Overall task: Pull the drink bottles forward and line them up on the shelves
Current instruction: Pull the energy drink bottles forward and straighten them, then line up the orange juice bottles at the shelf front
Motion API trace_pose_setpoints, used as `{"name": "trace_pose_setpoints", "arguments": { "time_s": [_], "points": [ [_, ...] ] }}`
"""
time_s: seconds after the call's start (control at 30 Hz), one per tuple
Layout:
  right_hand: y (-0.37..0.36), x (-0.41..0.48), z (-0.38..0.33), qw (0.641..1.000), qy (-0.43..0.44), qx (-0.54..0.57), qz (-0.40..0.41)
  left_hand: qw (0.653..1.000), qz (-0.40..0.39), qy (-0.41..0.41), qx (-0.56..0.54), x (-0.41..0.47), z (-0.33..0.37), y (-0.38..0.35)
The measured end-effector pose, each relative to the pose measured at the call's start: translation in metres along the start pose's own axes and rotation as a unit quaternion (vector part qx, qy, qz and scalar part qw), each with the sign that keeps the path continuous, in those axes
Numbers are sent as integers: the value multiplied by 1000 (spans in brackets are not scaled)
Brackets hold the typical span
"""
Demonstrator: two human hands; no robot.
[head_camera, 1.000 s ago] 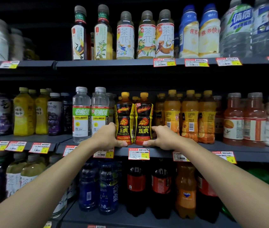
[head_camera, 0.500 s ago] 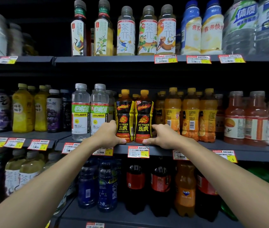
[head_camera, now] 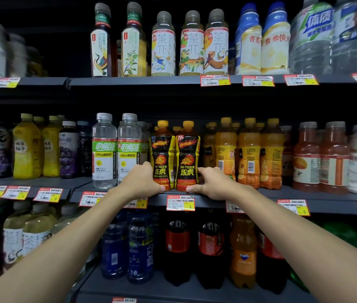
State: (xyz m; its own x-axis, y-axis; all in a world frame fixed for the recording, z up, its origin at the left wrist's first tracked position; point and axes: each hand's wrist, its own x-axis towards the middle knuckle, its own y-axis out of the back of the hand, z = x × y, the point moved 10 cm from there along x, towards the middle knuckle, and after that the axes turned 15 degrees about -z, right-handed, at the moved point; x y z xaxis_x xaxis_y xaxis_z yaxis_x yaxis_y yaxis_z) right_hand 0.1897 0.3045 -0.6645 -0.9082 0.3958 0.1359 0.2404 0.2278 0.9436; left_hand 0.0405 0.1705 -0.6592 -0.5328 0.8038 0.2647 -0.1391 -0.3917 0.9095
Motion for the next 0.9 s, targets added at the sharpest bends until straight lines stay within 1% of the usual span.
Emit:
{"name": "trace_pose_setpoints", "arguments": {
  "time_s": [0.2, 0.27, 0.33, 0.37, 0.4, 0.43, 0.53, 0.6, 0.63, 0.7, 0.77, 0.83, 0.9],
  "points": [
    [3, -10, -5, 1000, 13, -9, 12, 1000, 6, 8, -11, -9, 0, 0],
    [5, -18, -2, 999, 18, -19, 36, 998, 54, 17, -13, -23, 3, 5],
    [12, -30, 7, 997, 19, -14, 78, 987, 159, 8, -19, -46, 16, 15],
    [17, -37, 14, 994, 20, -8, 103, 978, 209, -7, -22, -58, 28, 17],
    [23, -45, 22, 991, 22, -3, 129, 970, 241, -29, -30, -68, 43, 15],
    [29, -53, 31, 987, 24, -1, 157, 963, 257, -60, -48, -73, 58, 11],
    [50, -79, 63, 968, -9, -24, 249, 944, 263, -168, -106, -77, 106, -9],
    [63, -97, 88, 946, -61, -46, 315, 934, 264, -210, -113, -73, 139, -22],
    [67, -104, 100, 936, -93, -47, 337, 934, 260, -216, -117, -68, 154, -28],
    [71, -112, 124, 922, -151, -37, 354, 944, 239, -193, -123, -51, 176, -39],
    [72, -112, 139, 916, -188, -33, 354, 961, 210, -131, -119, -30, 188, -48],
    [70, -107, 143, 915, -207, -40, 345, 975, 190, -61, -100, -12, 191, -53],
    [70, -103, 141, 914, -209, -42, 345, 980, 179, -13, -84, 1, 190, -56]
  ]
}}
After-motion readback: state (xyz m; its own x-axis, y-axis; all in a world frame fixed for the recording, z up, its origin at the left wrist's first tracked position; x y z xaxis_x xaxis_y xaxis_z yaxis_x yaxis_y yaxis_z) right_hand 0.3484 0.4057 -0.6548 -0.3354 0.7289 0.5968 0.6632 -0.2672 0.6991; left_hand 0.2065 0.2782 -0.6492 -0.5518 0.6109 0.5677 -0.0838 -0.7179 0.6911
